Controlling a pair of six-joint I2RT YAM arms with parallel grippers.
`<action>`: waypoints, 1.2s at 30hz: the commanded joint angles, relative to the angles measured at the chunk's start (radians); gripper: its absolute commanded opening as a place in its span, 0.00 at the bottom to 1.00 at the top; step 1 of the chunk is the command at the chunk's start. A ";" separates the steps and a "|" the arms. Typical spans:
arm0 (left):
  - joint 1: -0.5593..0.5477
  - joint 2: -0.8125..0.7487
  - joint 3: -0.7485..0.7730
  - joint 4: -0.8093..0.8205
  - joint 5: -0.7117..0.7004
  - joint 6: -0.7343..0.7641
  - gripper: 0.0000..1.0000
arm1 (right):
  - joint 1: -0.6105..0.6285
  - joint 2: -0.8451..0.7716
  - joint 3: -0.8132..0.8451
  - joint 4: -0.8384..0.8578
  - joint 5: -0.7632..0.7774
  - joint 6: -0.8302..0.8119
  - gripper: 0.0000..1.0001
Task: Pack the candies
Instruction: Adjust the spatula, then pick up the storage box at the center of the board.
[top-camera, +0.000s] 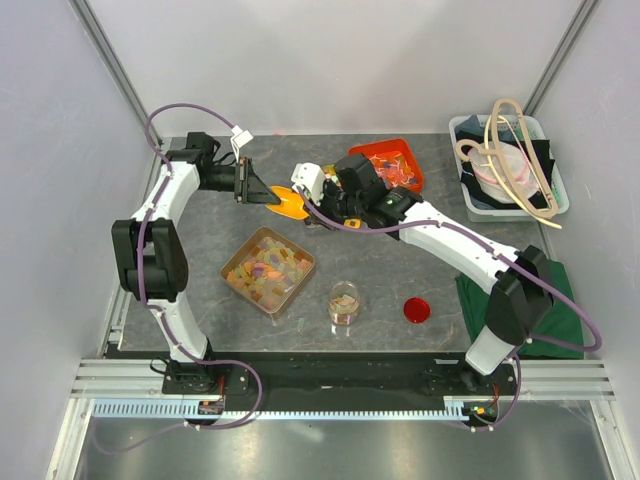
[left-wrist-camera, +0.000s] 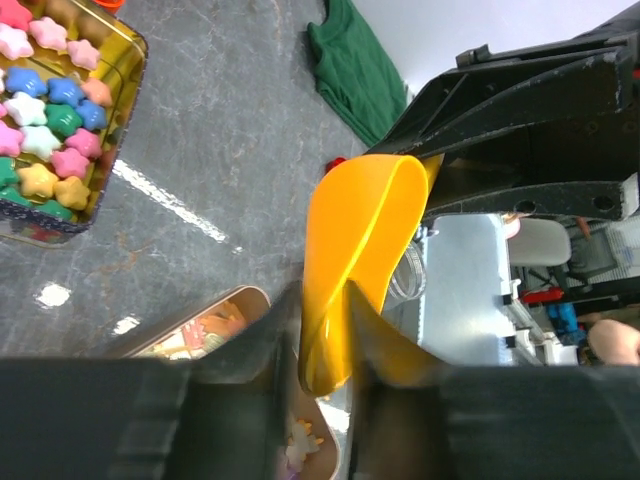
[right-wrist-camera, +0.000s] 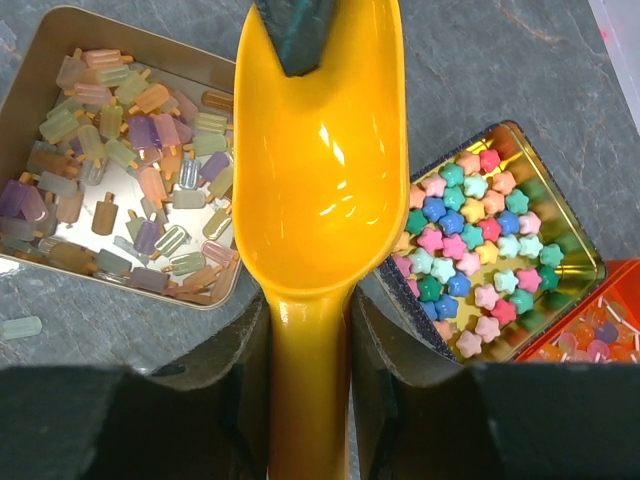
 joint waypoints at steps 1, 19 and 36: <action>0.010 0.020 0.043 -0.027 0.015 0.041 0.54 | 0.003 0.009 0.027 0.014 0.029 0.011 0.00; 0.150 -0.038 -0.066 0.142 -0.552 0.081 0.82 | 0.040 -0.020 0.078 -0.169 0.289 -0.172 0.00; 0.029 -0.104 -0.344 0.352 -0.882 0.156 0.81 | 0.201 -0.016 0.115 -0.293 0.474 -0.264 0.00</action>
